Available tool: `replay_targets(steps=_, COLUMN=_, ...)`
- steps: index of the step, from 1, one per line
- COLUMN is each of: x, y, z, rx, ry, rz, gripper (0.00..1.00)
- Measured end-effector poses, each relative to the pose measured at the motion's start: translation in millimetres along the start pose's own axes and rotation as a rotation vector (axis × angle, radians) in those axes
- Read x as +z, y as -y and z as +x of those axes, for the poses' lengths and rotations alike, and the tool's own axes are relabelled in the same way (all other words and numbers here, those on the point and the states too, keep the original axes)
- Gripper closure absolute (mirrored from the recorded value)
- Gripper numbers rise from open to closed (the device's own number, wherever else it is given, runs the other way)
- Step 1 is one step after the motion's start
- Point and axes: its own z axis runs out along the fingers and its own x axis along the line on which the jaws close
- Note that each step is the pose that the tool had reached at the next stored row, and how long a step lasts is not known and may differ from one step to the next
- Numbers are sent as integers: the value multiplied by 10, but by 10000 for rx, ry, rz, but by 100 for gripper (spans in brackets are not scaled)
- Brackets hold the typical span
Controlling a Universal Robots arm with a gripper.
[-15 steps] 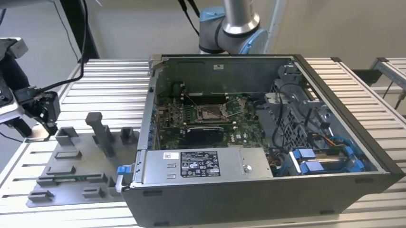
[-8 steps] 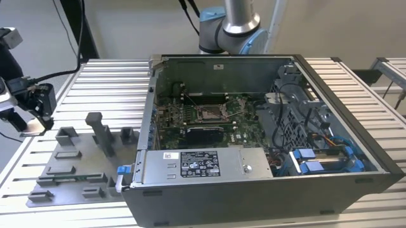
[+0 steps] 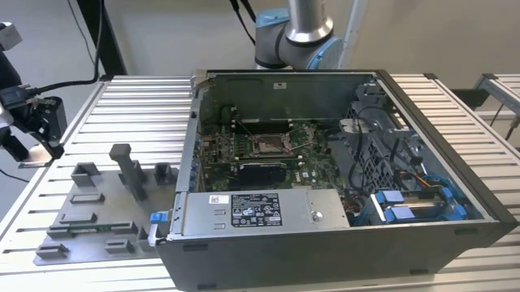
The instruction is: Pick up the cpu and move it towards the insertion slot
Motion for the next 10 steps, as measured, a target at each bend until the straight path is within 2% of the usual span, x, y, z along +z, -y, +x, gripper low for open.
replay_targets(steps=10, x=-192, y=-7, z=0, rx=0, ry=0, rz=0, gripper=100)
